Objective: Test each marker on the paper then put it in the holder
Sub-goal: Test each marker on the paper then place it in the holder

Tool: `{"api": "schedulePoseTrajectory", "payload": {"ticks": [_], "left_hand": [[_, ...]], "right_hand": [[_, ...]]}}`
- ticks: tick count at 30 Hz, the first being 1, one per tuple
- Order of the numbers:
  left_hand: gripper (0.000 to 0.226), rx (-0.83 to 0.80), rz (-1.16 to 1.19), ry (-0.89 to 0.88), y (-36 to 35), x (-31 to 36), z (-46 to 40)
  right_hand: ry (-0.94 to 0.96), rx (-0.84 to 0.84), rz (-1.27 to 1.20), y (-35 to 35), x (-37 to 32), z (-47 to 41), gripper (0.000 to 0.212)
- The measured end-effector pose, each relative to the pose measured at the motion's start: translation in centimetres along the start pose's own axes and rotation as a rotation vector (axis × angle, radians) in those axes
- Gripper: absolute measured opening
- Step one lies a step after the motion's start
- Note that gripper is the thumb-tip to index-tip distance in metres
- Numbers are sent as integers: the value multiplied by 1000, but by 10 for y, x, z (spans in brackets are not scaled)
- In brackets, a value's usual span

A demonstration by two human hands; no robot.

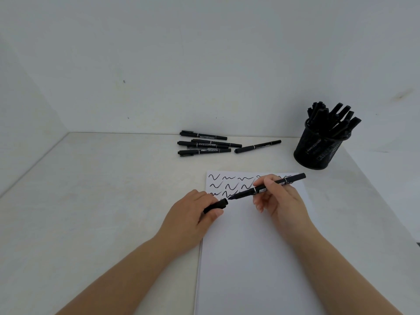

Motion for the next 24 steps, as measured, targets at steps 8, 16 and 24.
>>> {"api": "schedulePoseTrajectory", "payload": {"ticks": [8,16,24], "left_hand": [[20,-7,17,-3,1,1,0],[36,21,202,20,0,5,-1],[22,1,405,86,-2,5,-2]], "right_hand": [[-28,-72,140,-8,-3,6,21],[-67,-109,130,-23,-3,9,16],[-14,-96,165,-25,-7,12,20]]}}
Point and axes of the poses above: each hand's wrist, its own z-axis away from the middle knuckle, its own y-axis out of the back of the hand, x = y × z, the point moved 2 cm from there along -z, towards the middle knuckle, and after that the axes turned 6 degrees about -x, right-handed, at the moved point
